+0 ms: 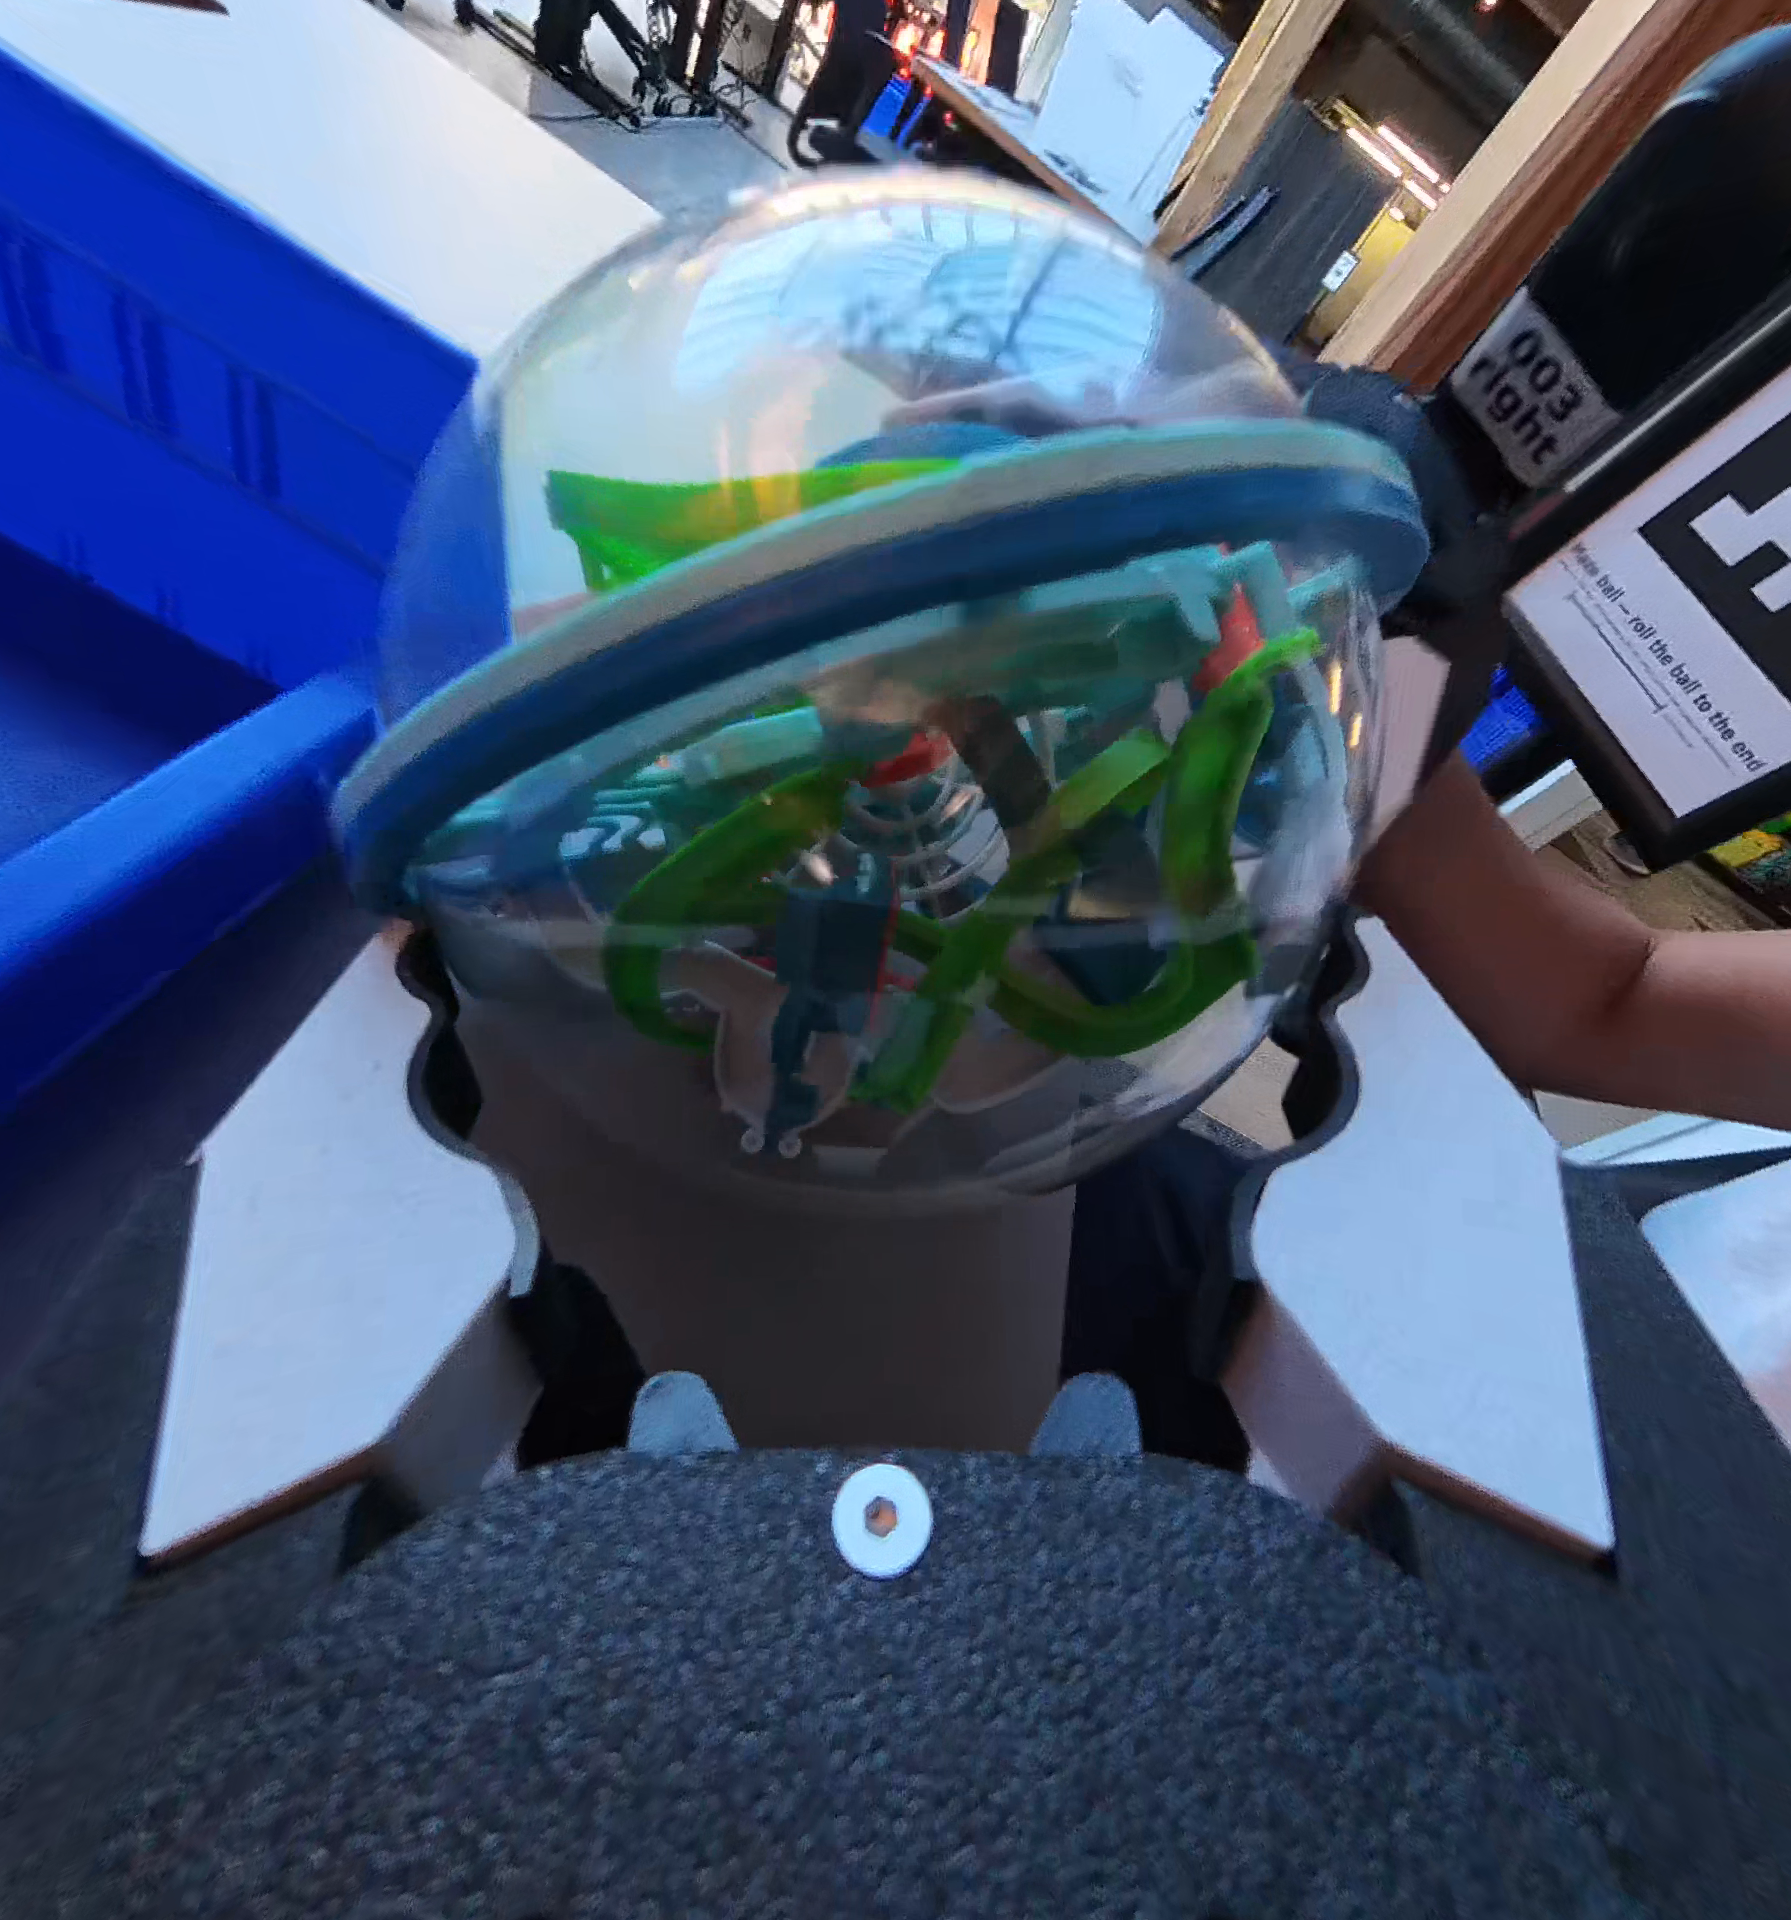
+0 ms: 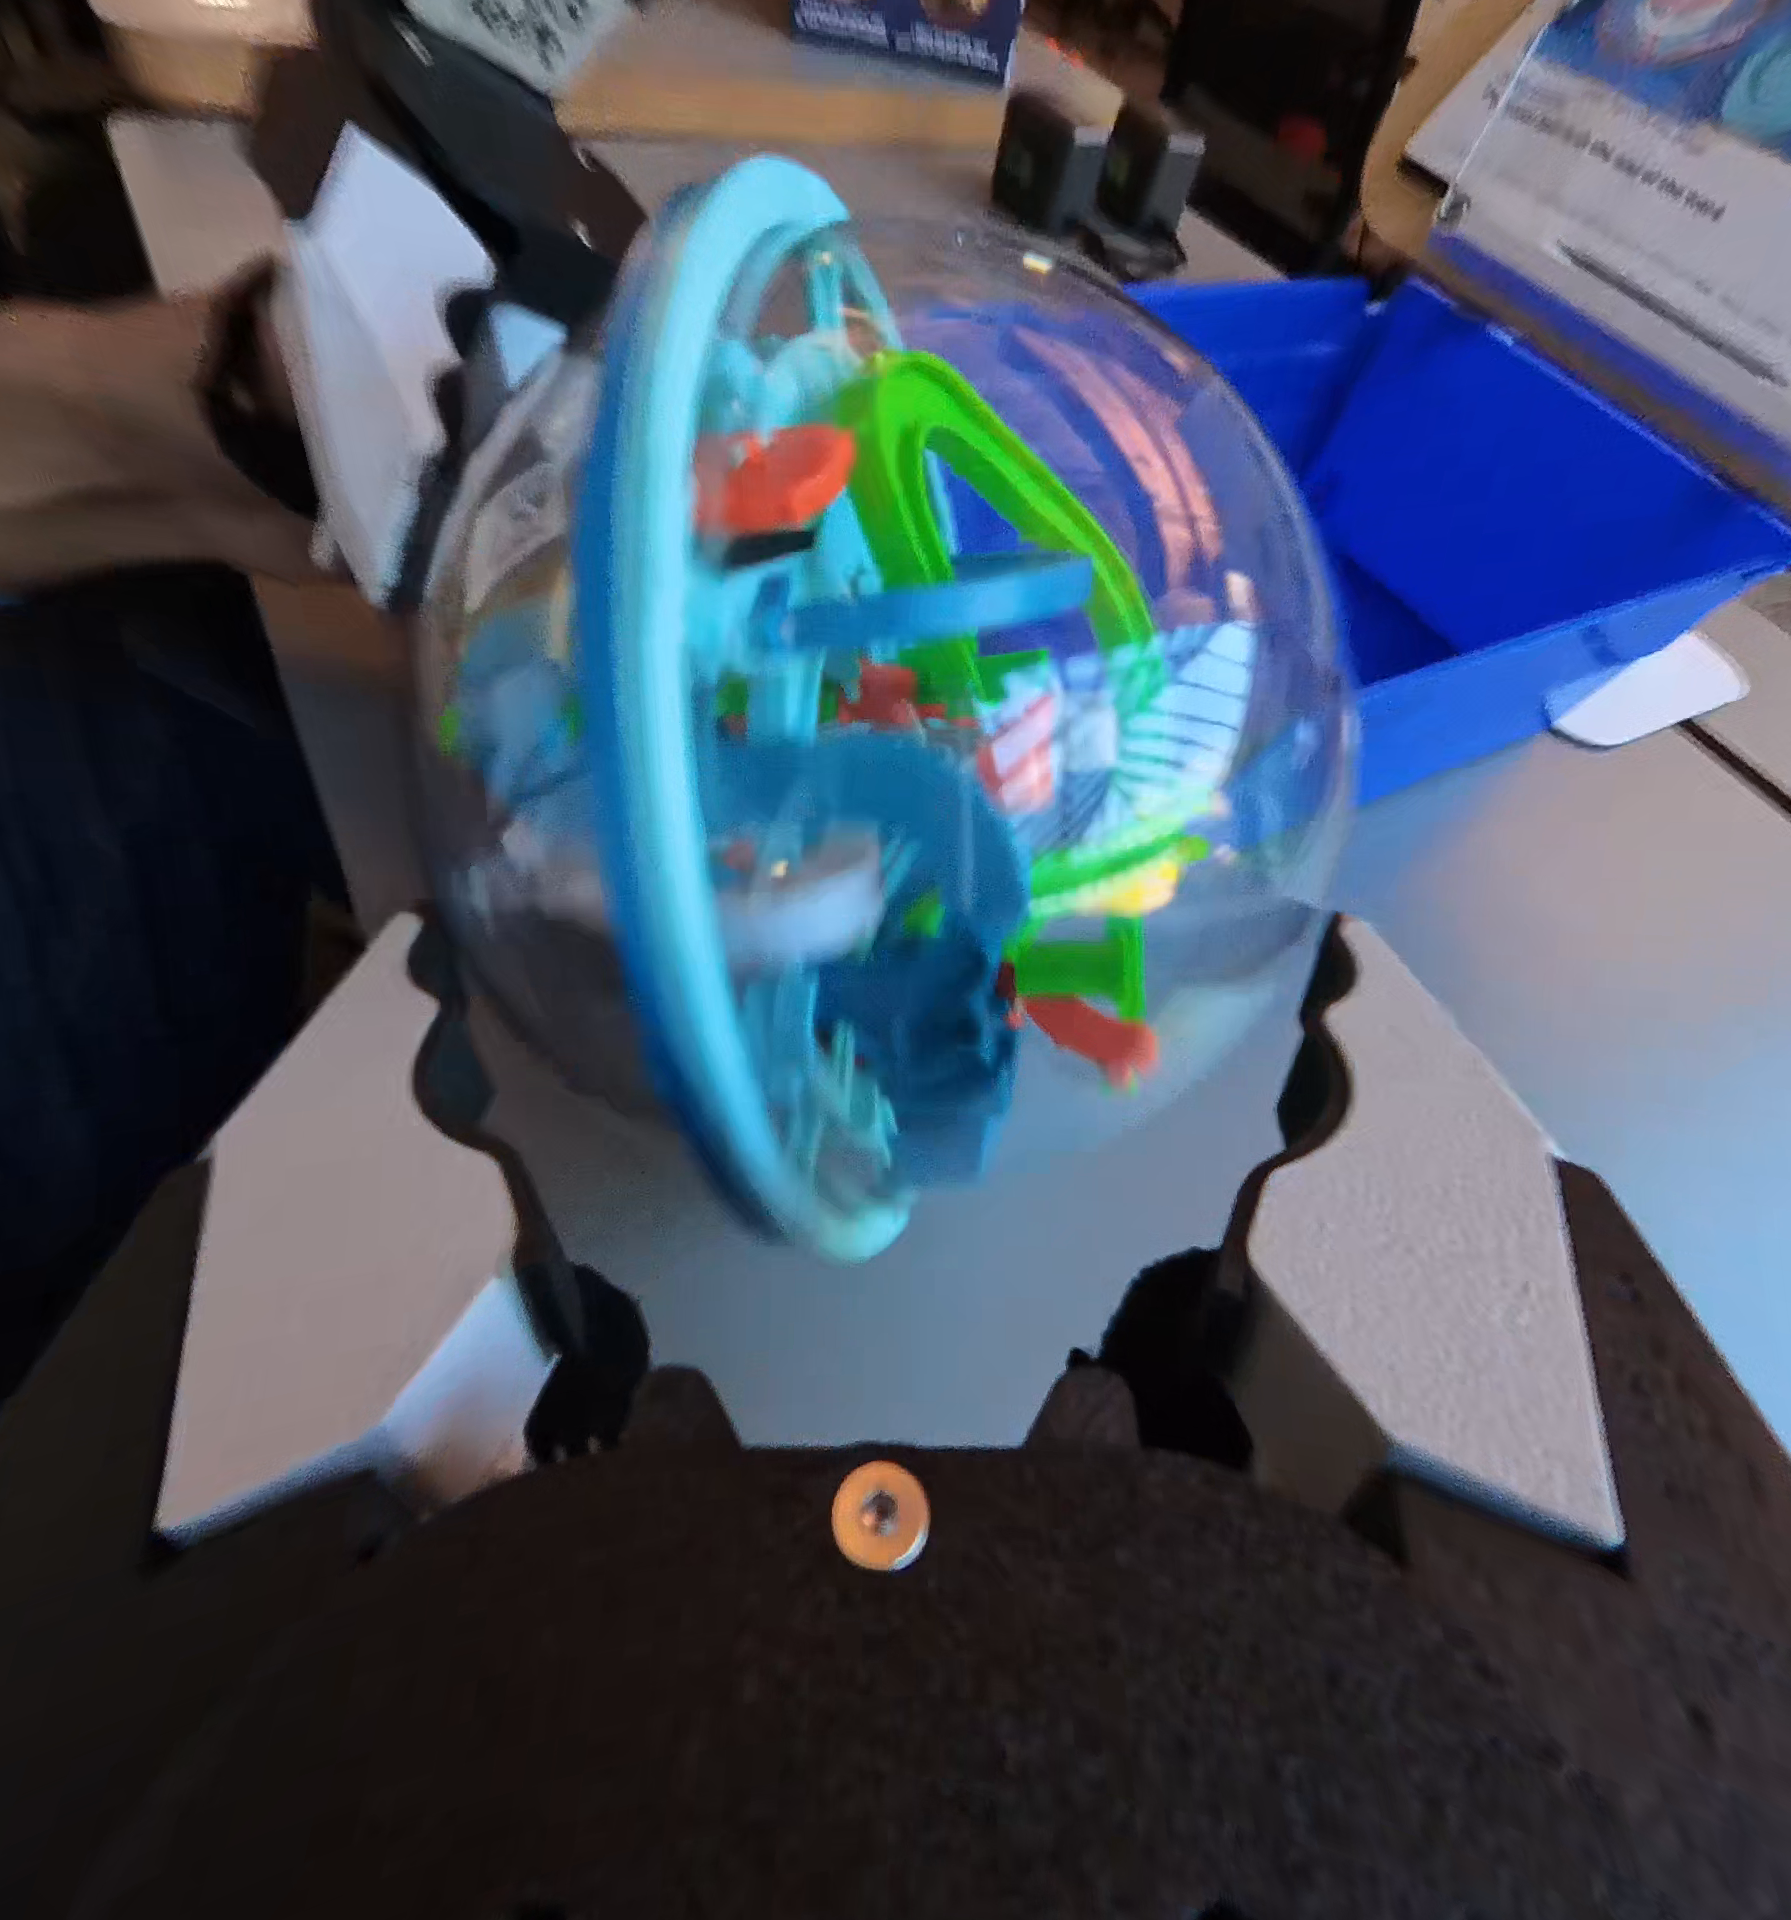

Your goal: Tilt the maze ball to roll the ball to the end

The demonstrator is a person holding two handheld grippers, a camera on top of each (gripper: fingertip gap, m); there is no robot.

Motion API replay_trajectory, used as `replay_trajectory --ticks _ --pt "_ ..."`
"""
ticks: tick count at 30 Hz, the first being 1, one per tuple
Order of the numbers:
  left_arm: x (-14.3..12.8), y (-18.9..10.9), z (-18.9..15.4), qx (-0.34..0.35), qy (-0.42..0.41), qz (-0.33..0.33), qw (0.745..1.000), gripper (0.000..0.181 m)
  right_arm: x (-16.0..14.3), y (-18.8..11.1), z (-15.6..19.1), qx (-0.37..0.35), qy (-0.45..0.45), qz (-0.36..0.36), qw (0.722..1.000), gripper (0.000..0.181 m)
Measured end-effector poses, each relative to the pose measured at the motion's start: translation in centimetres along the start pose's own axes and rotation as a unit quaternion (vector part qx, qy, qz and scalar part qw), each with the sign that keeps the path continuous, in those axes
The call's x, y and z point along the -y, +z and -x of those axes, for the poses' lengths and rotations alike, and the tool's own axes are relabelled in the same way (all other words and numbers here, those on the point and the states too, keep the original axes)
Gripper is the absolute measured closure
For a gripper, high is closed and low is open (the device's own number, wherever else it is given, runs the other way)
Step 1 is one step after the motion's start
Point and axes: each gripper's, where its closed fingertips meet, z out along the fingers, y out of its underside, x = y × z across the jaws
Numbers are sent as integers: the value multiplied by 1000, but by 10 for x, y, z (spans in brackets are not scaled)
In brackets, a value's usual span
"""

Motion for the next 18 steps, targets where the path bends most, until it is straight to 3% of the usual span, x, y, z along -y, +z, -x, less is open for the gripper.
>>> replay_trajectory --ticks 4,7,10,15,18 --pt "6 9 -8 57 65 34 996 22 -14 -3 -9 34 5 -21 999 26" --pt "16 3 -11 10 91 25 995 25 -24 -11 -23 80 92 -44 992 26" --pt "19 0 12 -7 108 19 994 22 -32 -17 -33 126 145 -85 978 27" --pt "8 31 2 -90 118 11 989 23 -33 -23 -34 201 214 -133 947 28" --pt "6 46 4 -55 116 15 992 22 -21 -22 -32 208 220 -157 940 27"
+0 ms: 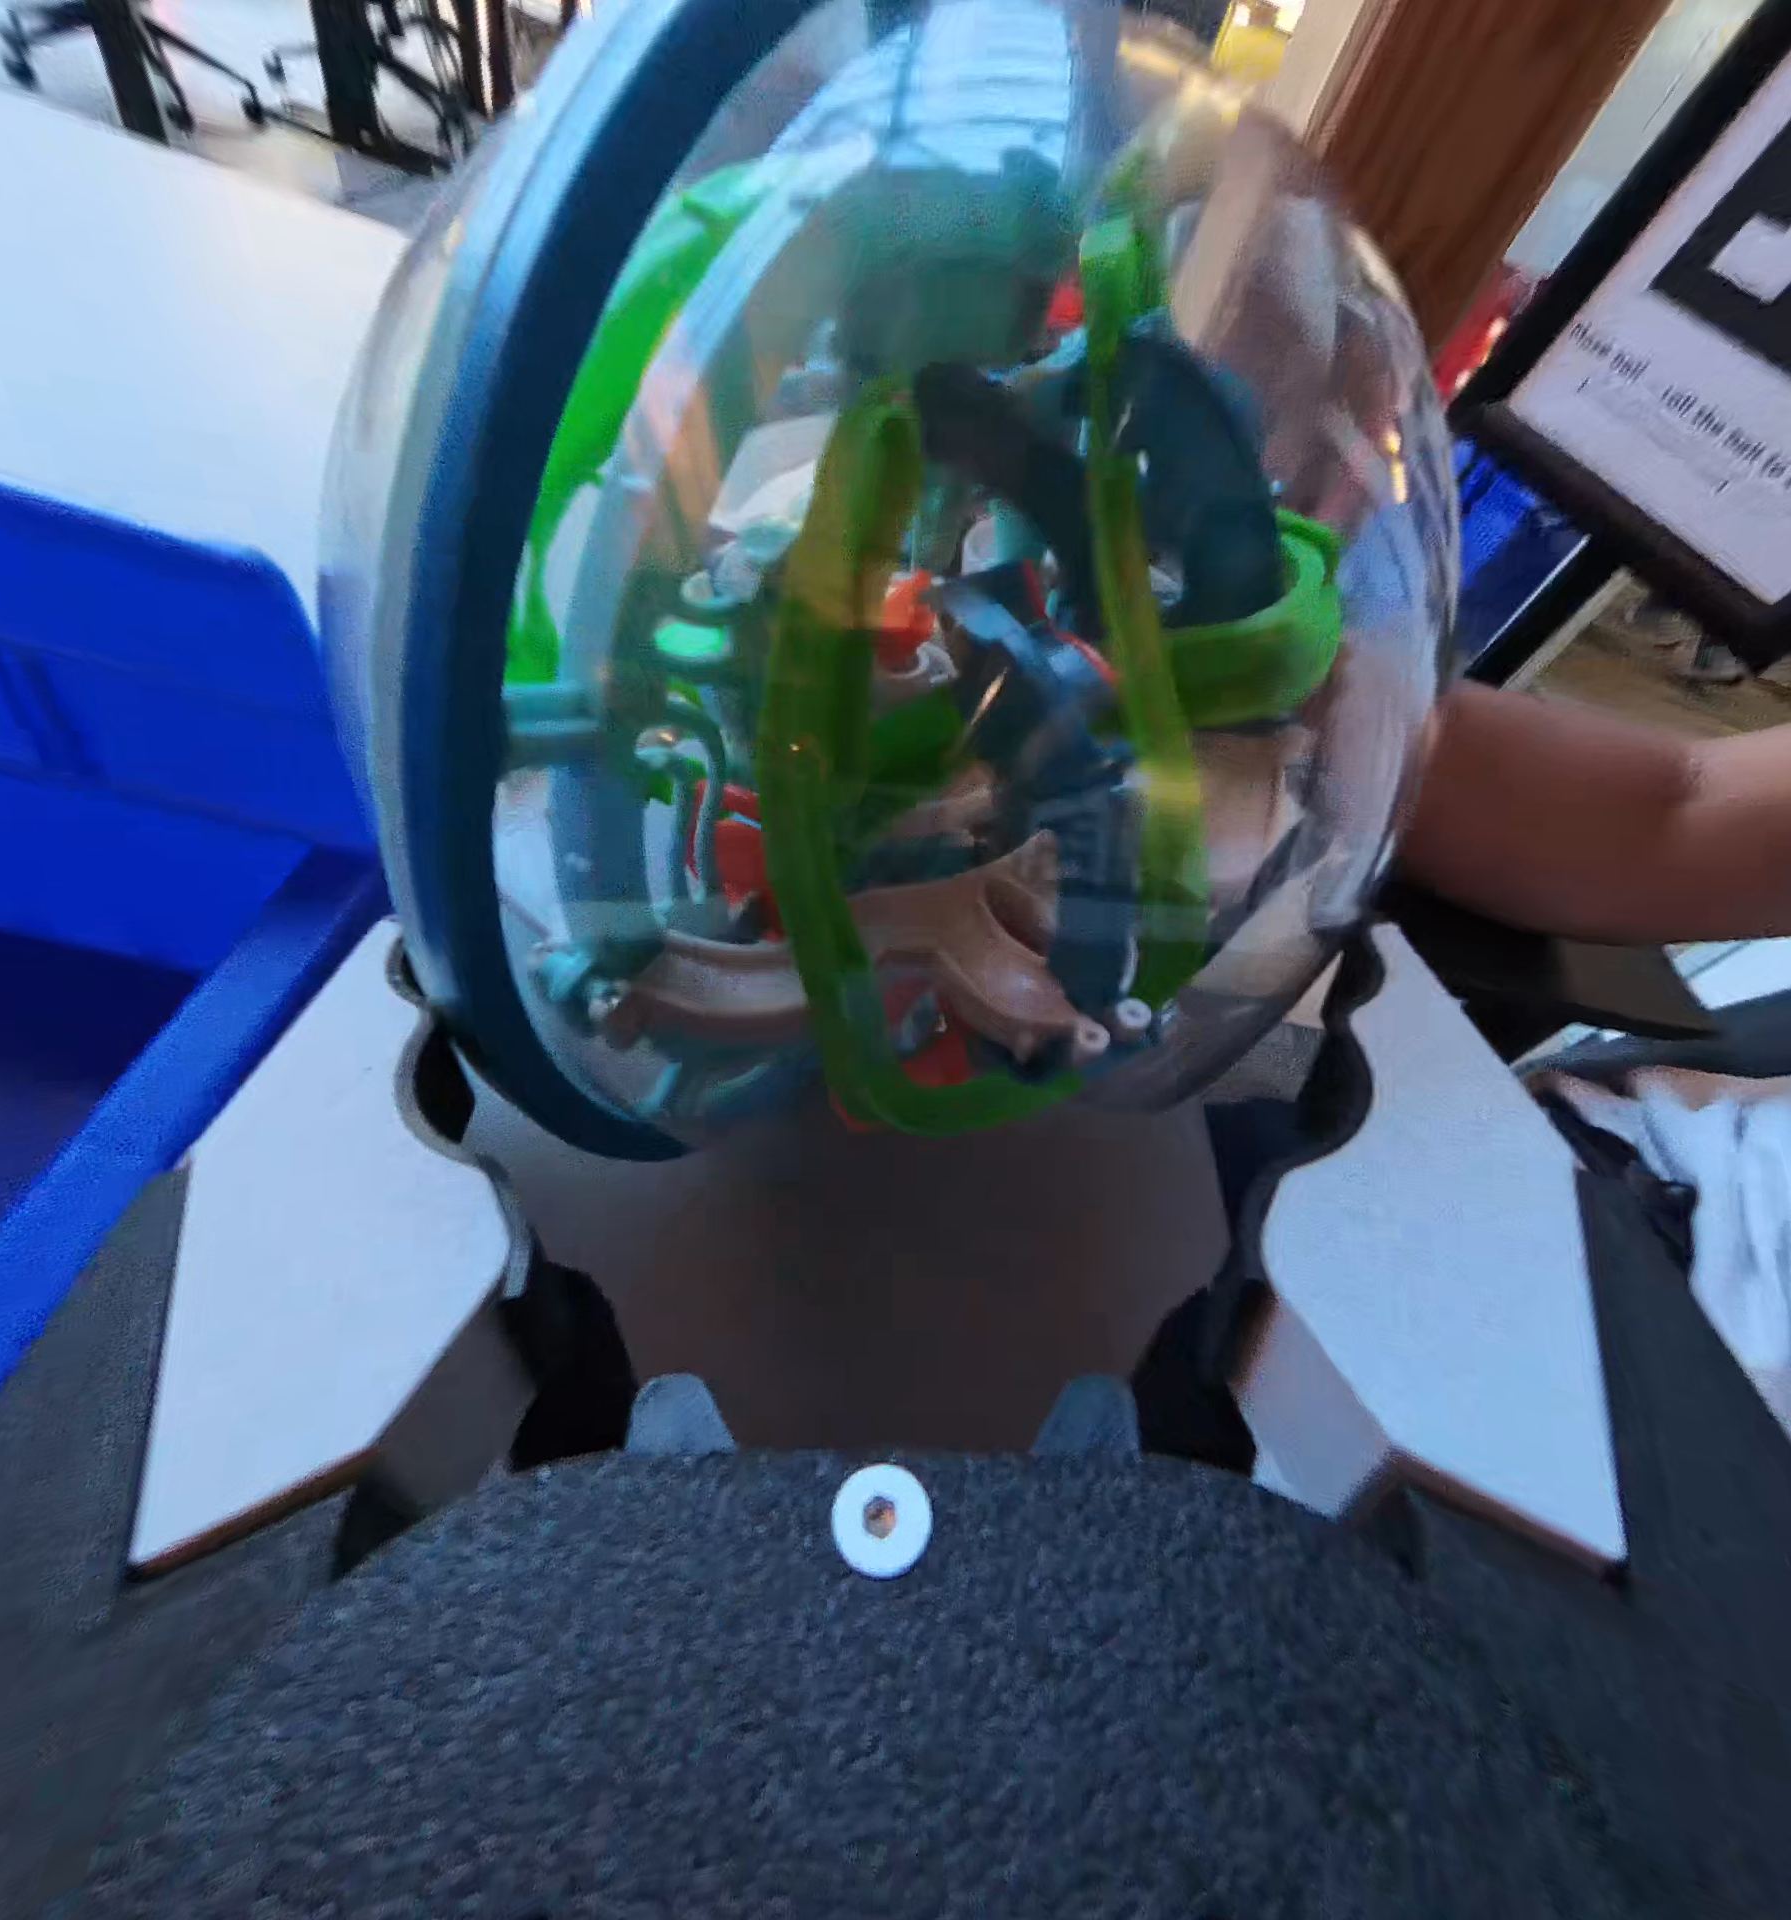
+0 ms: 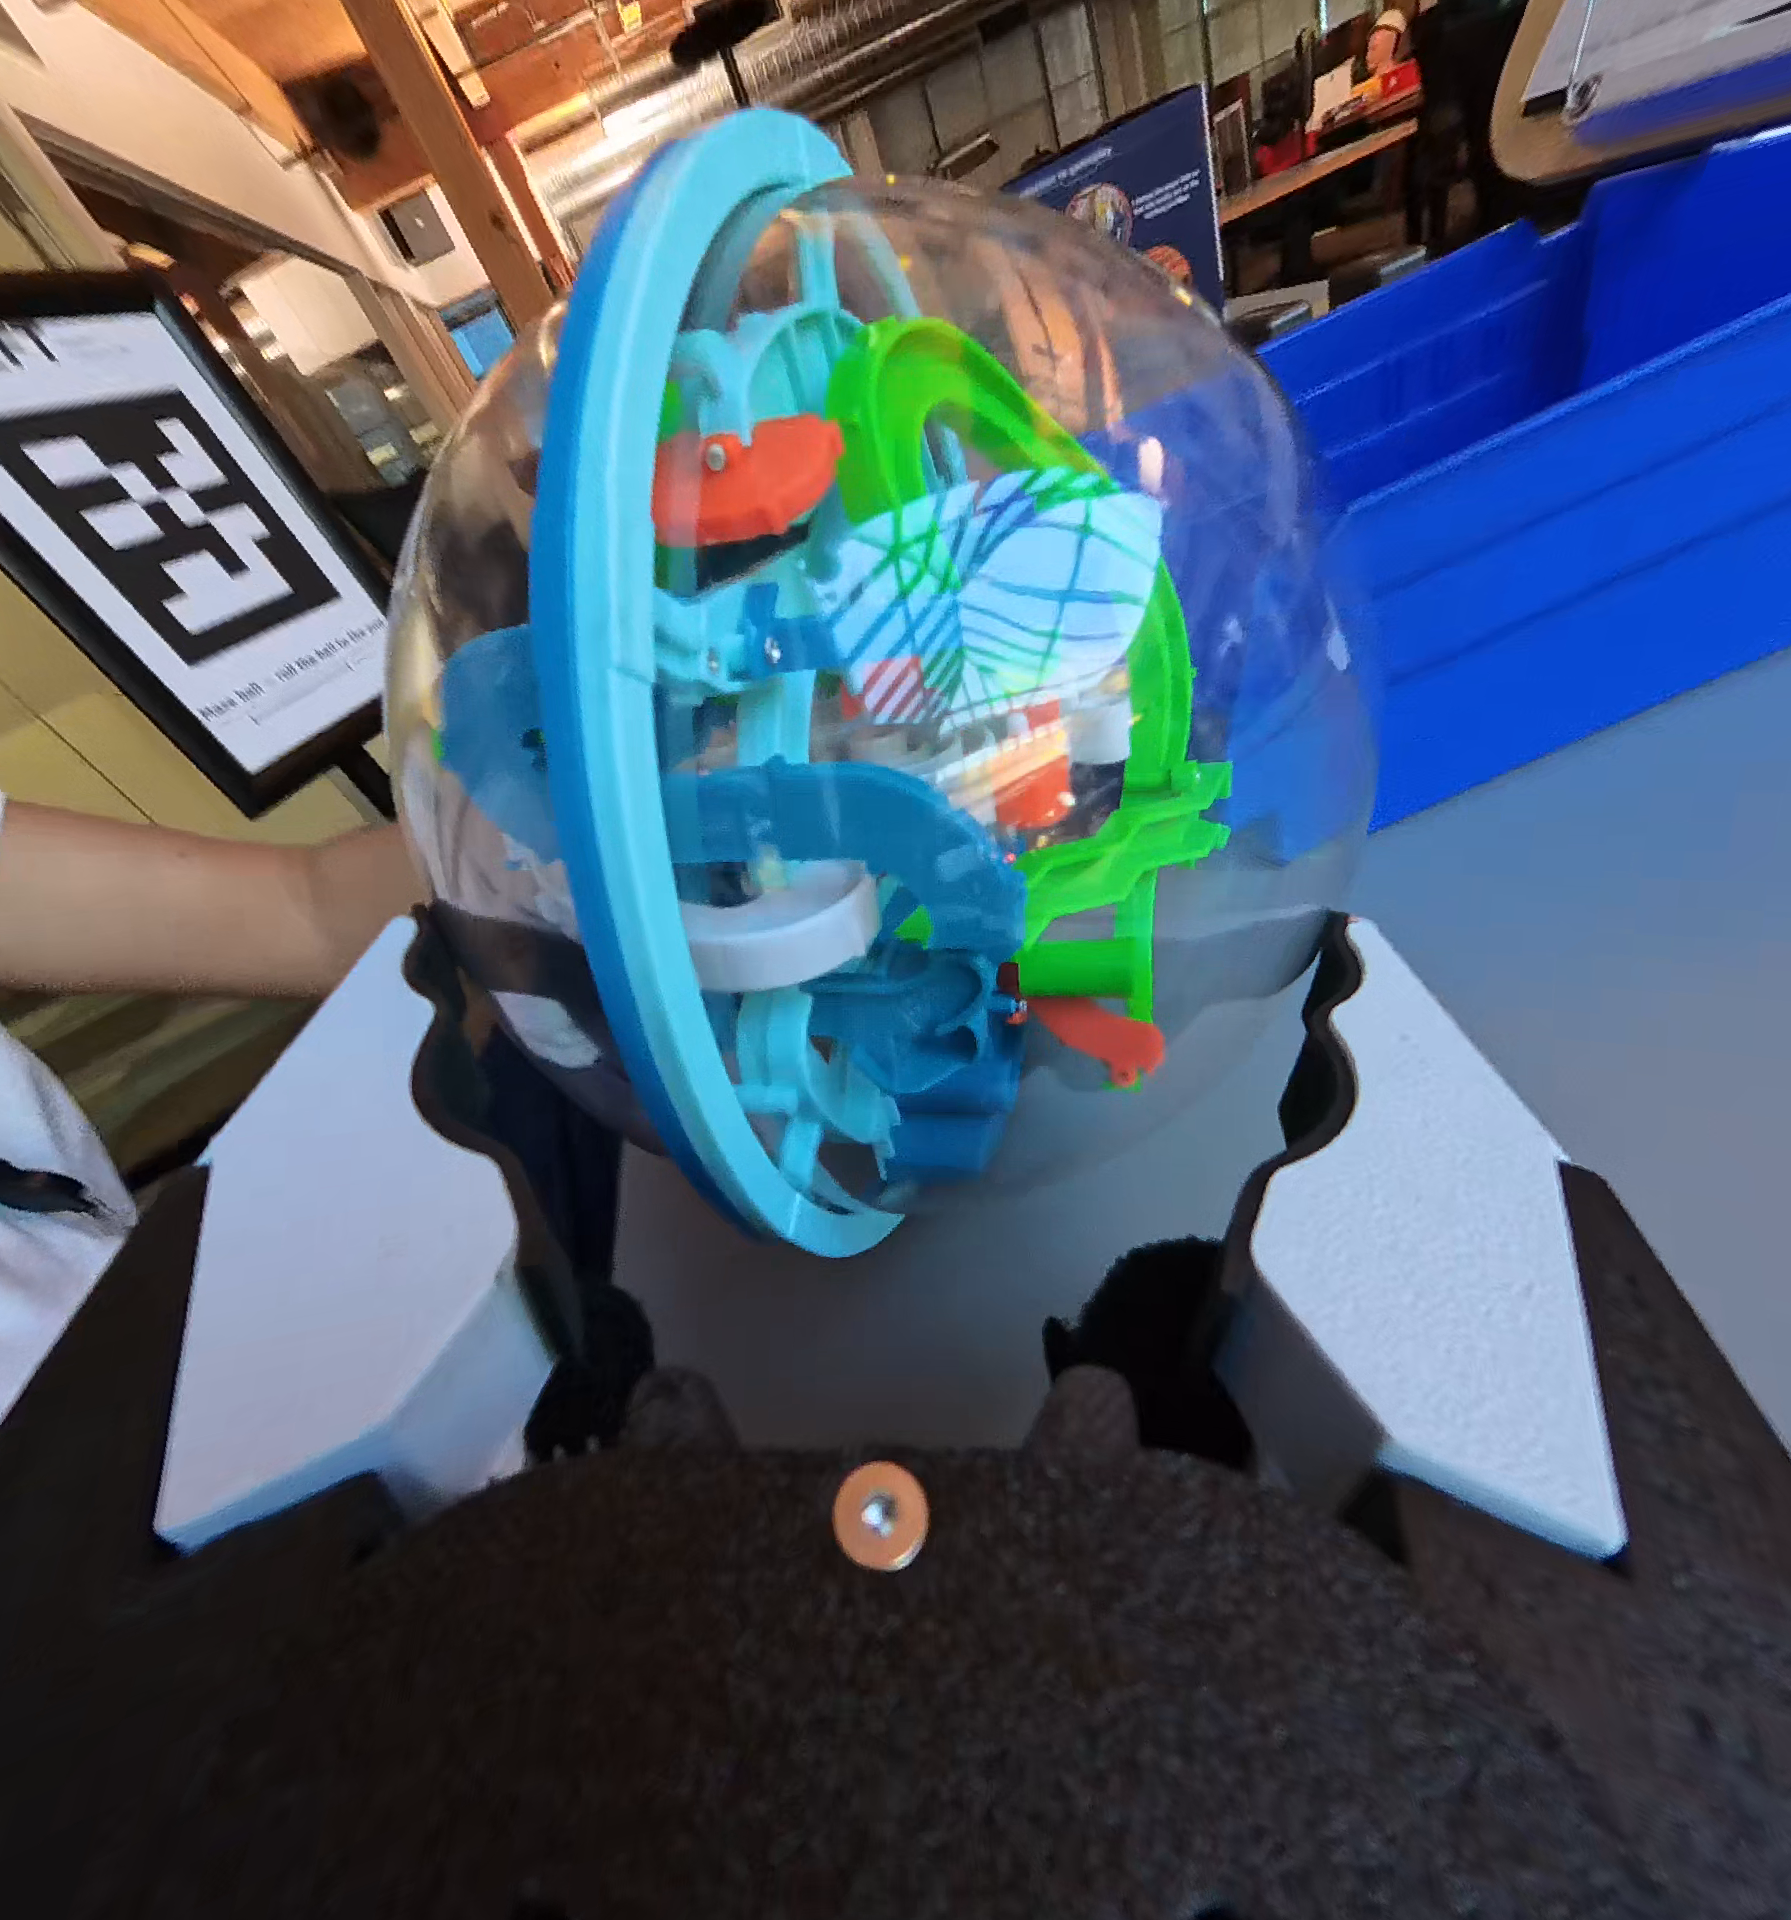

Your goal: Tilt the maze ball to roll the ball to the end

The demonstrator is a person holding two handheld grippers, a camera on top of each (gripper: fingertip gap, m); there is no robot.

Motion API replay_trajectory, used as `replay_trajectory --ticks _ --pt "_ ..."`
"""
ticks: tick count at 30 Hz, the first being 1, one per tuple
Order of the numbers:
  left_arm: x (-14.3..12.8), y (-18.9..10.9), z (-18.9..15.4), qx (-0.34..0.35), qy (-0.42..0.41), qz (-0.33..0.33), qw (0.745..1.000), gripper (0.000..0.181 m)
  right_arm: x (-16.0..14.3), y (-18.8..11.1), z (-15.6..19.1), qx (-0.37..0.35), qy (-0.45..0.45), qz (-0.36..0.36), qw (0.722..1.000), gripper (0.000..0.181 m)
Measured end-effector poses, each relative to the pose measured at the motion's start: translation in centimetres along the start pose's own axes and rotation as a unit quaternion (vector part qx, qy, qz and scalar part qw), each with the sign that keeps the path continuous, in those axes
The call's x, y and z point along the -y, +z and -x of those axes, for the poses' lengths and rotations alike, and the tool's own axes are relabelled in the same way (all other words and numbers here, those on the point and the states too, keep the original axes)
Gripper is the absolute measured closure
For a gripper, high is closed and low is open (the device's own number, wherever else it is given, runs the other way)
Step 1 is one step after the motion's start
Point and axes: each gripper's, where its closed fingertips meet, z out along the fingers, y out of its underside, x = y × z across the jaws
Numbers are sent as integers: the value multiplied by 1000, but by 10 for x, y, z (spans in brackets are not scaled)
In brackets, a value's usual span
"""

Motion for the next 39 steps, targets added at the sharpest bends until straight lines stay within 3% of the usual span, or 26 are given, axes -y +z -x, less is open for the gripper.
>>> replay_trajectory --ticks 4,9,12,15,19,24,28,32,36,39 --pt "36 -24 -29 8 -13 -34 999 22 27 7 33 19 26 -4 999 27" --pt "88 -71 -101 37 -11 -61 997 22 85 15 115 45 19 -37 998 27" --pt "102 -88 -140 49 -32 -66 996 23 104 16 156 56 33 -64 996 27" --pt "86 -90 -150 60 -88 -58 993 22 90 20 164 72 90 -73 991 27" --pt "33 -87 -124 57 -194 -45 978 23 32 40 137 92 197 -7 976 27" --pt "-16 -89 -95 63 -248 -27 966 23 -2 64 103 101 233 -4 967 27" --pt "-29 -88 -79 59 -271 -25 960 23 -8 71 86 91 245 -16 965 28" --pt "-42 -85 -65 64 -286 -16 956 24 -9 69 65 41 199 -21 979 30" --pt "-38 -83 -65 52 -289 -27 956 26 -4 70 67 41 178 -30 983 28" --pt "-37 -83 -64 61 -306 -27 950 27 9 60 58 2 137 -58 989 29"
